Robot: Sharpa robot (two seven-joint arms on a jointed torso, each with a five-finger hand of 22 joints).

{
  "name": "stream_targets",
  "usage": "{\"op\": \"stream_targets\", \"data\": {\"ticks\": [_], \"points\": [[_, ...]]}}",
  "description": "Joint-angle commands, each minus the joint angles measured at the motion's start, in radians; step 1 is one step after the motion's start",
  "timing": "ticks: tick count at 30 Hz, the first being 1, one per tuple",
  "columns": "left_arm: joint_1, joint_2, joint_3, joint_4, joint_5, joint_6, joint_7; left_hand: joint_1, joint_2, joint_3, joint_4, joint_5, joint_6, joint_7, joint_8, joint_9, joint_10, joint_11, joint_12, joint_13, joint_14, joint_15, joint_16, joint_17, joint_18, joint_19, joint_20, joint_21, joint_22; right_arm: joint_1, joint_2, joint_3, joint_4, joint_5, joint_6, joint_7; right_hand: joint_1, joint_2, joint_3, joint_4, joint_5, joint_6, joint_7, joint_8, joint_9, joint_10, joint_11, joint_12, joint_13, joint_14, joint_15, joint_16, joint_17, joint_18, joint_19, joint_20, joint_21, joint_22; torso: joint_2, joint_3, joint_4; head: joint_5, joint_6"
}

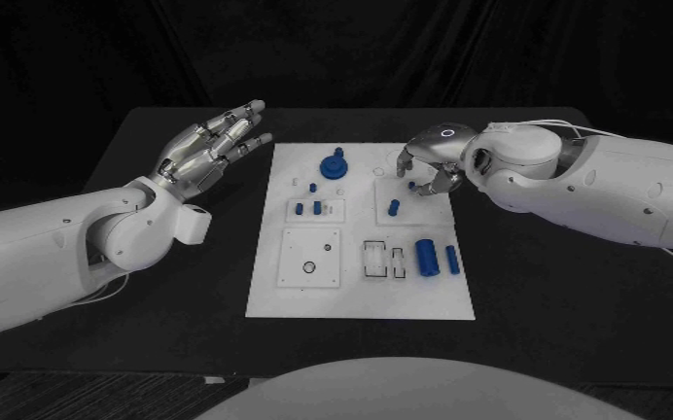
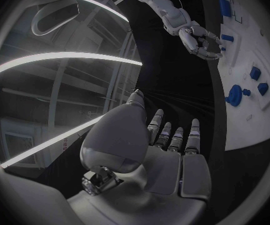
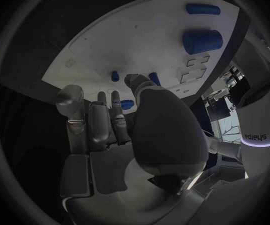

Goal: Assemble the parts on the task board

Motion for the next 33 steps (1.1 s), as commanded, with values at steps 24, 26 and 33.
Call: {"op": "stream_targets", "data": {"ticks": [24, 26, 33], "points": [[-0.007, 0.007, 0.001, -0.007, 0.011, 0.036, 0.076, 0.08, 0.026, -0.049, 0.003, 0.09, 0.005, 0.022, -0.009, -0.009, -0.003, 0.014, 0.033, -0.008, 0.018, 0.023, 0.001, -0.006, 0.024, 0.005, 0.013, -0.008, -0.029, -0.035, 0.023, 0.001, -0.061, 0.027, -0.024, 0.038, 0.032, 0.026, 0.114, -0.05, -0.062, 0.068, 0.023, 0.015, 0.062, 0.094, -0.011, 0.019, -0.045, 0.0, -0.014, -0.029, -0.03, 0.0, 0.01, -0.008, -0.011, 0.117, -0.002, 0.0, 0.001, 0.003, 0.0], [-0.009, 0.008, 0.001, -0.008, 0.011, 0.038, 0.072, 0.107, 0.031, -0.046, 0.002, 0.122, 0.03, 0.038, -0.004, -0.006, -0.005, 0.011, 0.035, -0.008, 0.019, 0.023, 0.002, -0.006, 0.026, 0.007, 0.016, -0.008, -0.034, -0.038, 0.025, 0.001, -0.066, 0.03, -0.036, 0.047, 0.034, 0.03, 0.121, -0.054, -0.069, 0.072, 0.026, 0.018, 0.067, 0.101, -0.013, 0.018, -0.049, -0.001, -0.015, -0.03, -0.032, 0.0, 0.01, -0.008, -0.013, 0.116, -0.001, 0.0003, 0.0012, 0.003, 0.0], [-0.013, 0.011, 0.001, -0.011, 0.011, 0.046, 0.061, 0.121, 0.038, -0.043, 0.001, 0.14, 0.039, 0.042, -0.002, -0.005, -0.006, 0.015, 0.035, -0.008, 0.022, 0.025, 0.005, -0.004, 0.027, 0.008, 0.02, -0.007, -0.037, -0.044, 0.032, 0.001, -0.077, 0.04, -0.067, 0.074, 0.037, 0.049, 0.147, -0.067, -0.087, 0.117, 0.045, 0.046, 0.092, 0.149, -0.025, 0.011, -0.064, -0.003, -0.023, -0.034, -0.039, 0.0, 0.01, -0.014, -0.012, 0.117, -0.001, -0.0005, 0.0011, 0.006, 0.0]]}}
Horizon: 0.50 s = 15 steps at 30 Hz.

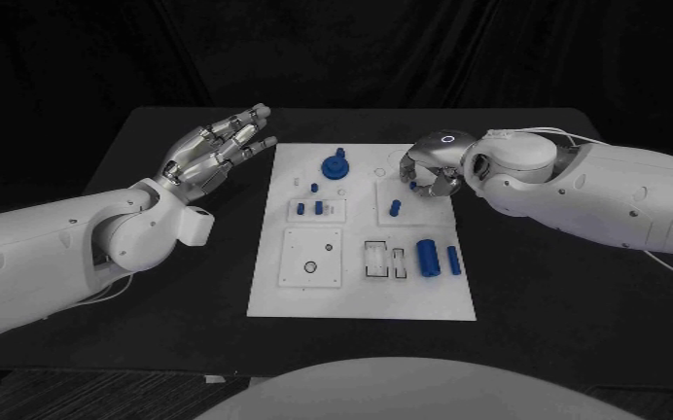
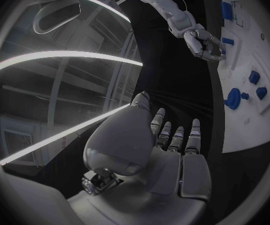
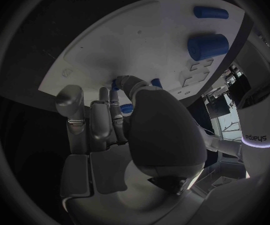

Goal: Assemble the parts on the task board

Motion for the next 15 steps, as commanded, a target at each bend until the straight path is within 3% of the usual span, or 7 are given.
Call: {"op": "stream_targets", "data": {"ticks": [1, 15], "points": [[-0.002, 0.002, 0.001, -0.001, 0.008, 0.022, 0.058, 0.018, 0.002, -0.042, 0.001, 0.026, 0.007, -0.001, -0.002, -0.005, -0.004, 0.004, 0.025, -0.008, 0.005, 0.008, 0.004, -0.005, 0.028, 0.002, 0.004, -0.007, -0.01, -0.008, 0.002, -0.002, -0.007, 0.018, -0.033, 0.031, 0.002, 0.017, 0.019, -0.002, -0.014, 0.035, -0.001, 0.019, 0.006, 0.023, -0.004, 0.01, -0.012, 0.004, -0.01, -0.012, -0.013, 0.001, 0.003, -0.007, -0.013, 0.117, 0.0, -0.0004, 0.0, 0.001, 0.0], [-0.009, 0.007, 0.001, -0.008, 0.008, 0.039, 0.033, 0.054, 0.011, -0.035, -0.008, 0.061, 0.007, 0.006, -0.002, -0.005, 0.0, 0.02, 0.04, -0.006, 0.019, 0.024, 0.017, 0.001, 0.031, 0.008, 0.028, -0.006, -0.015, -0.011, 0.006, -0.002, -0.016, 0.046, -0.039, 0.045, 0.014, 0.029, 0.049, -0.05, -0.027, 0.083, 0.007, 0.043, 0.046, 0.141, -0.004, -0.04, -0.062, -0.006, -0.005, -0.034, -0.044, 0.001, -0.001, -0.007, -0.02, 0.115, 0.001, -0.0002, 0.0006, 0.003, 0.0]]}}
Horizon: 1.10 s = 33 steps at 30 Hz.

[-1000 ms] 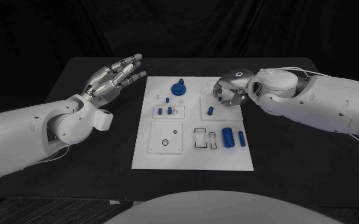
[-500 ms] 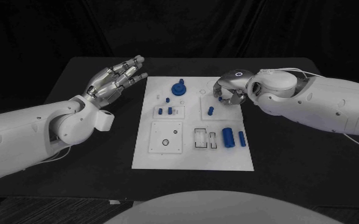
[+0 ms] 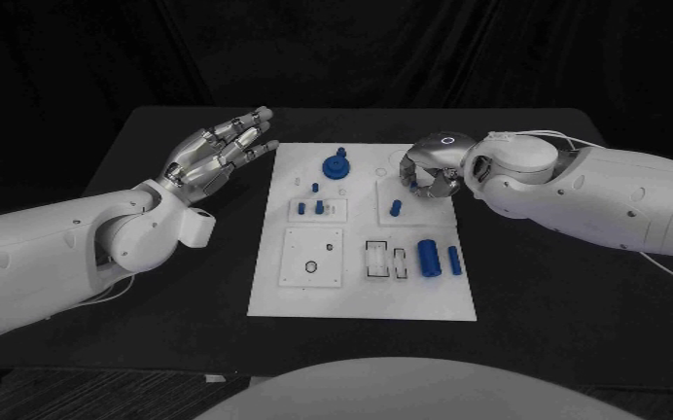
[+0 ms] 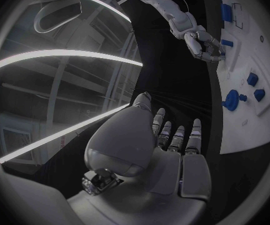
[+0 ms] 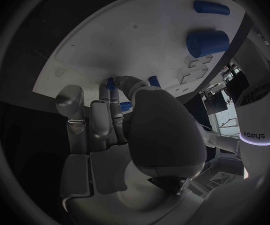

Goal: Assemble the parts on the task board

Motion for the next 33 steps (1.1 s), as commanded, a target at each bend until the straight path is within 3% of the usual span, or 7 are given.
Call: {"op": "stream_targets", "data": {"ticks": [1, 20, 21, 22, 25, 33], "points": [[-0.002, 0.002, 0.001, 0.0, 0.008, 0.024, 0.031, 0.017, -0.003, -0.028, -0.002, 0.017, 0.009, 0.006, -0.001, -0.005, 0.0, 0.013, 0.022, -0.006, 0.006, 0.011, 0.018, 0.001, 0.031, 0.012, 0.011, -0.005, -0.01, -0.003, 0.0, -0.001, -0.003, 0.011, -0.006, 0.007, 0.01, 0.025, 0.016, -0.02, -0.007, 0.01, -0.002, 0.011, 0.017, 0.039, 0.001, -0.03, -0.028, -0.01, -0.001, -0.032, -0.028, 0.001, 0.002, 0.004, -0.025, 0.114, 0.0, 0.0001, 0.0003, 0.001, 0.0], [-0.004, 0.006, 0.001, -0.003, 0.008, 0.029, 0.013, 0.042, -0.006, -0.026, -0.015, 0.043, 0.021, 0.018, 0.002, -0.004, 0.004, 0.019, 0.028, -0.006, 0.02, 0.024, 0.033, 0.005, 0.033, 0.027, 0.027, 0.0, 0.003, -0.004, -0.006, -0.001, -0.002, 0.012, 0.016, -0.004, 0.01, 0.014, 0.023, -0.051, -0.011, -0.007, 0.008, -0.007, 0.029, 0.105, 0.001, -0.073, -0.055, -0.024, 0.01, -0.059, -0.061, 0.005, -0.01, 0.012, -0.045, 0.109, -0.001, -0.0002, -0.0009, 0.004, 0.0], [-0.004, 0.006, 0.001, -0.004, 0.008, 0.029, 0.012, 0.043, -0.006, -0.026, -0.016, 0.045, 0.02, 0.018, 0.002, -0.004, 0.004, 0.019, 0.027, -0.006, 0.02, 0.025, 0.033, 0.005, 0.033, 0.028, 0.028, 0.0, 0.003, -0.004, -0.007, -0.001, -0.002, 0.012, 0.017, -0.005, 0.007, 0.013, 0.022, -0.05, -0.016, -0.011, 0.007, -0.009, 0.029, 0.104, 0.002, -0.077, -0.056, -0.025, 0.01, -0.061, -0.063, 0.006, -0.011, 0.012, -0.047, 0.108, -0.001, -0.0004, -0.0008, 0.004, 0.0], [-0.004, 0.006, 0.001, -0.004, 0.008, 0.03, 0.011, 0.043, -0.006, -0.026, -0.016, 0.045, 0.02, 0.018, 0.002, -0.004, 0.004, 0.019, 0.027, -0.006, 0.02, 0.025, 0.033, 0.005, 0.033, 0.028, 0.028, 0.0, 0.003, -0.004, -0.007, -0.001, -0.002, 0.012, 0.018, -0.006, -0.003, 0.012, 0.018, -0.046, -0.06, -0.024, 0.003, -0.016, 0.031, 0.098, 0.004, -0.091, -0.062, -0.029, 0.012, -0.067, -0.071, 0.007, -0.017, 0.014, -0.056, 0.105, -0.001, -0.0003, -0.0008, 0.004, 0.0], [-0.005, 0.007, 0.001, -0.005, 0.008, 0.03, 0.01, 0.044, -0.007, -0.026, -0.017, 0.047, 0.018, 0.018, 0.002, -0.004, 0.004, 0.019, 0.027, -0.006, 0.02, 0.025, 0.033, 0.005, 0.033, 0.028, 0.028, 0.001, 0.004, -0.004, -0.009, -0.001, -0.001, 0.012, 0.019, -0.01, -0.018, 0.01, 0.011, -0.041, -0.114, -0.04, -0.007, -0.025, 0.034, 0.091, 0.009, -0.111, -0.069, -0.032, 0.015, -0.072, -0.077, 0.009, -0.022, 0.018, -0.069, 0.102, -0.001, -0.0003, -0.0007, 0.004, 0.0], [-0.005, 0.01, 0.001, -0.007, 0.008, 0.032, 0.006, 0.048, -0.007, -0.026, -0.019, 0.051, 0.017, 0.017, 0.001, -0.004, 0.003, 0.019, 0.026, -0.006, 0.022, 0.027, 0.035, 0.005, 0.033, 0.03, 0.03, 0.001, 0.005, -0.004, -0.012, -0.001, 0.0, 0.012, 0.019, -0.014, -0.026, 0.01, 0.006, -0.036, -0.145, -0.042, -0.009, -0.026, 0.039, 0.089, 0.011, -0.12, -0.072, -0.034, 0.016, -0.076, -0.083, 0.01, -0.025, 0.02, -0.079, 0.099, -0.001, 0.0001, -0.0003, 0.002, 0.0]]}}
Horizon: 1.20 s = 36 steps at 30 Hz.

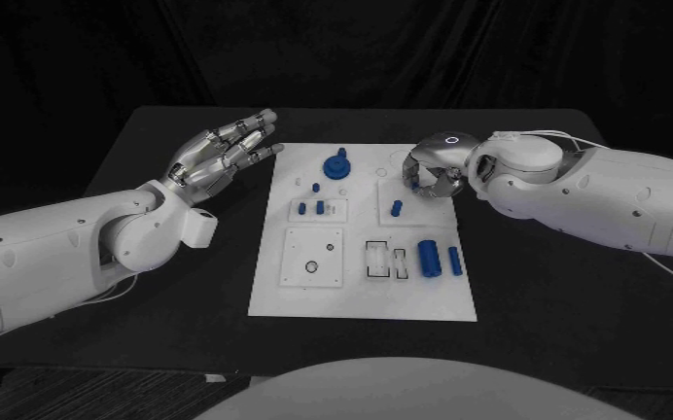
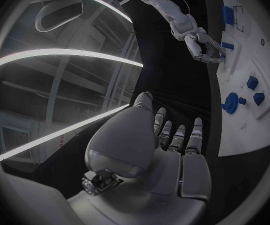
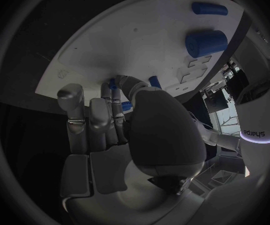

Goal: Assemble the parts on the task board

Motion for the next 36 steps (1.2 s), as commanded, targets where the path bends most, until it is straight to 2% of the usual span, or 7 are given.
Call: {"op": "stream_targets", "data": {"ticks": [1, 8, 13, 16, 22, 30, 36], "points": [[-0.002, 0.003, 0.001, 0.0, 0.007, 0.014, 0.008, 0.011, -0.003, -0.017, -0.012, 0.016, 0.0, 0.001, 0.001, -0.004, -0.005, 0.011, 0.021, -0.006, 0.007, 0.013, 0.016, 0.005, 0.033, 0.003, 0.003, 0.001, 0.005, -0.004, -0.003, -0.002, 0.0, -0.003, 0.017, -0.016, -0.015, 0.001, 0.013, -0.005, -0.021, -0.008, -0.001, -0.013, 0.018, 0.012, 0.0, -0.031, -0.042, -0.005, 0.005, -0.018, -0.01, 0.01, -0.005, 0.001, -0.018, 0.099, 0.0, 0.0003, 0.0002, 0.0, 0.0], [-0.003, 0.004, 0.001, -0.002, 0.007, 0.017, 0.004, 0.012, -0.003, -0.017, -0.013, 0.018, 0.0, 0.001, 0.001, -0.004, -0.006, 0.01, 0.021, -0.006, 0.008, 0.014, 0.017, 0.005, 0.033, 0.005, 0.004, 0.002, 0.009, -0.004, -0.004, -0.002, 0.001, -0.003, 0.018, -0.015, -0.003, 0.007, 0.016, -0.014, -0.015, 0.016, 0.01, -0.001, 0.028, 0.032, -0.005, -0.029, -0.039, -0.007, 0.002, -0.02, -0.013, 0.011, -0.005, 0.0, -0.022, 0.099, 0.001, -0.0004, -0.0002, 0.001, 0.0], [-0.004, 0.005, 0.001, -0.003, 0.007, 0.019, 0.003, 0.013, -0.003, -0.017, -0.014, 0.02, -0.001, 0.001, 0.001, -0.004, -0.006, 0.01, 0.021, -0.006, 0.008, 0.015, 0.017, 0.005, 0.033, 0.006, 0.005, 0.003, 0.011, -0.004, -0.004, -0.002, 0.0, -0.003, 0.02, -0.014, 0.002, 0.009, 0.016, -0.018, -0.012, 0.027, 0.011, 0.005, 0.033, 0.039, -0.007, -0.029, -0.039, -0.007, 0.002, -0.021, -0.014, 0.011, -0.004, -0.001, -0.023, 0.099, 0.001, -0.0003, -0.0001, 0.002, 0.0], [-0.005, 0.006, 0.001, -0.004, 0.007, 0.02, 0.002, 0.013, -0.003, -0.017, -0.014, 0.02, -0.001, 0.002, 0.001, -0.004, -0.006, 0.011, 0.021, -0.006, 0.009, 0.016, 0.018, 0.005, 0.033, 0.007, 0.005, 0.003, 0.012, -0.004, -0.004, -0.002, 0.0, -0.003, 0.019, -0.014, 0.017, 0.015, 0.021, -0.032, 0.035, 0.047, 0.016, 0.017, 0.046, 0.058, -0.011, -0.026, -0.036, -0.008, -0.001, -0.021, -0.016, 0.011, -0.004, -0.004, -0.024, 0.101, 0.001, -0.0001, 0.0002, 0.001, 0.0], [-0.008, 0.007, 0.001, -0.005, 0.007, 0.021, 0.0, 0.014, -0.002, -0.016, -0.014, 0.022, 0.0, 0.002, 0.001, -0.004, -0.006, 0.011, 0.021, -0.006, 0.009, 0.016, 0.018, 0.005, 0.033, 0.008, 0.006, 0.003, 0.013, -0.005, -0.004, -0.002, 0.0, -0.003, 0.009, -0.009, 0.027, 0.019, 0.025, -0.046, 0.076, 0.059, 0.019, 0.024, 0.058, 0.078, -0.013, -0.026, -0.035, -0.012, -0.003, -0.03, -0.026, 0.012, -0.005, -0.007, -0.027, 0.101, 0.0, 0.0001, 0.0003, 0.002, 0.0], [-0.01, 0.006, 0.001, -0.006, 0.007, 0.024, -0.003, 0.016, -0.001, -0.015, -0.016, 0.025, -0.002, 0.002, 0.001, -0.004, -0.006, 0.012, 0.022, -0.006, 0.01, 0.018, 0.019, 0.005, 0.033, 0.01, 0.008, 0.004, 0.014, -0.005, -0.014, -0.002, 0.01, -0.003, -0.025, -0.002, 0.033, 0.026, 0.025, -0.055, 0.083, 0.075, 0.02, 0.031, 0.067, 0.096, -0.014, -0.022, -0.032, -0.01, -0.005, -0.029, -0.026, 0.011, -0.002, -0.009, -0.018, 0.103, 0.0, -0.0002, 0.0002, 0.002, 0.0], [-0.011, 0.006, 0.001, -0.008, 0.007, 0.019, -0.006, 0.017, 0.0, -0.015, -0.016, 0.026, -0.002, 0.002, 0.001, -0.004, -0.005, 0.012, 0.022, -0.006, 0.01, 0.019, 0.02, 0.005, 0.033, 0.011, 0.009, 0.005, 0.014, 0.009, -0.038, -0.002, 0.047, -0.003, -0.063, -0.003, 0.03, 0.027, 0.021, -0.055, 0.073, 0.087, 0.017, 0.035, 0.073, 0.112, -0.017, -0.023, -0.032, -0.009, -0.007, -0.033, -0.031, 0.011, -0.001, -0.01, -0.018, 0.103, 0.001, -0.0001, 0.0003, 0.002, 0.0]]}}
